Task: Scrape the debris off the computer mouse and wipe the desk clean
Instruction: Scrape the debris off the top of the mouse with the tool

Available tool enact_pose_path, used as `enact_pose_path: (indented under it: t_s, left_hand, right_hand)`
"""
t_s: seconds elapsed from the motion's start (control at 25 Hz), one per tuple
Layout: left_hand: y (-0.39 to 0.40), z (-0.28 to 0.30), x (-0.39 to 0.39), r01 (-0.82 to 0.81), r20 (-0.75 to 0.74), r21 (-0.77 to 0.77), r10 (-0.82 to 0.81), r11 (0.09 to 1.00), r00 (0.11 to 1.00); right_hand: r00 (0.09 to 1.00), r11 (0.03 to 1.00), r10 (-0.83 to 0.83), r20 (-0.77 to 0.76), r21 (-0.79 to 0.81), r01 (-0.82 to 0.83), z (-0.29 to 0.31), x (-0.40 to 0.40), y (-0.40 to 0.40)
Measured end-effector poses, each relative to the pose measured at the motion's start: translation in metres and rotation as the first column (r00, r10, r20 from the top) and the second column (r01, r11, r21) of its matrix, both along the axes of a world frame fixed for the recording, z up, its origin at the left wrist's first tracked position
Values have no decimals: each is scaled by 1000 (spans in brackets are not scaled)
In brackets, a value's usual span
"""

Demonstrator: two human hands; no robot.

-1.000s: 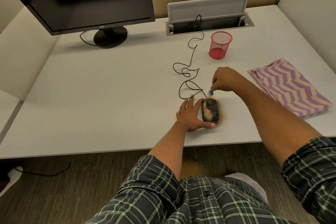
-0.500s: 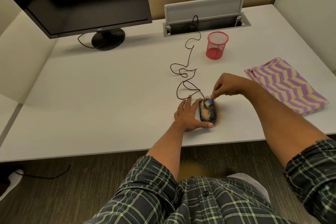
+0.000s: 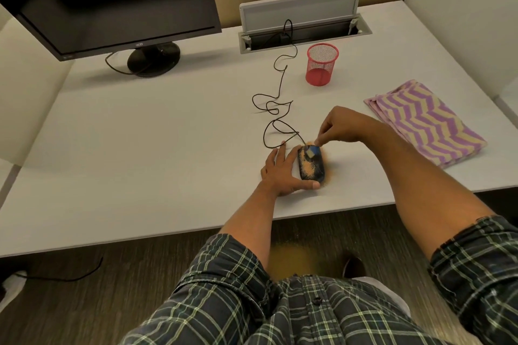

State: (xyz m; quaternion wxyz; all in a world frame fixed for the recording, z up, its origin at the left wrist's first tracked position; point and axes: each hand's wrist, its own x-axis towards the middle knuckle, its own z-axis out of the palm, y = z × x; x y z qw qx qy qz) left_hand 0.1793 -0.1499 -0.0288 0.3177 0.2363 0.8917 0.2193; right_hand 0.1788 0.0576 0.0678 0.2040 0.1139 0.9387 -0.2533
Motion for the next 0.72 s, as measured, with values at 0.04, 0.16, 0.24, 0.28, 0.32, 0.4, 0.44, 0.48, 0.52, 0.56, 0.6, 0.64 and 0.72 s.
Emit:
enact_pose_path:
  t_s: [0.04, 0.16, 0.24, 0.28, 0.32, 0.4, 0.44, 0.48, 0.52, 0.56, 0.6, 0.64, 0.72]
  left_hand:
    - [0, 0, 0, 2, -6, -4, -2, 1000, 1000]
    - [0, -1, -1, 6, -13, -2, -6, 1000, 1000]
    - [0, -1, 0, 6, -12, -3, -6, 1000, 1000]
    - [0, -2, 0, 5, -13, -3, -5, 1000, 1000]
    - [0, -2, 0, 3, -14, -1, -3, 1000, 1000]
    - [1, -2, 0, -3, -17, -1, 3, 1000, 1000]
    - [0, -2, 0, -7, -18, -3, 7, 1000, 1000]
    - [0, -3, 0, -9, -18, -2, 9, 1000, 1000]
    - [1, -4, 1, -10, -19, 1, 10, 1000, 1000]
    - [1, -4, 1, -11, -19, 5, 11, 1000, 1000]
    - [1, -4, 1, -11, -20, 7, 11, 1000, 1000]
    - [1, -3, 1, -12, -21, 8, 13, 1000, 1000]
    - [0, -2, 1, -12, -23, 2, 12, 1000, 1000]
  right_hand:
    - [1000, 1000, 5, 11, 21, -5, -1, 3, 0]
    - [996, 994, -70, -56, 81, 75, -5, 10, 0]
    - [995, 997, -76, -61, -5, 76, -7, 15, 1]
    - [997, 998, -64, -38, -29, 63, -7, 19, 1]
    - [997, 997, -68, -23, -23, 67, -8, 21, 1]
    - [992, 992, -117, -55, 29, 119, -8, 24, 0]
    - [988, 990, -135, -79, 33, 138, -8, 24, 0]
    - [986, 989, -144, -88, 11, 145, -9, 25, 1]
    - [987, 990, -142, -76, -6, 142, -8, 26, 2]
    - [988, 990, -140, -59, 6, 141, -8, 27, 3]
    - [988, 988, -145, -60, 45, 148, -8, 29, 3]
    - [984, 983, -159, -82, 75, 165, -8, 29, 3]
    - [976, 984, -175, -125, 5, 177, -8, 31, 1]
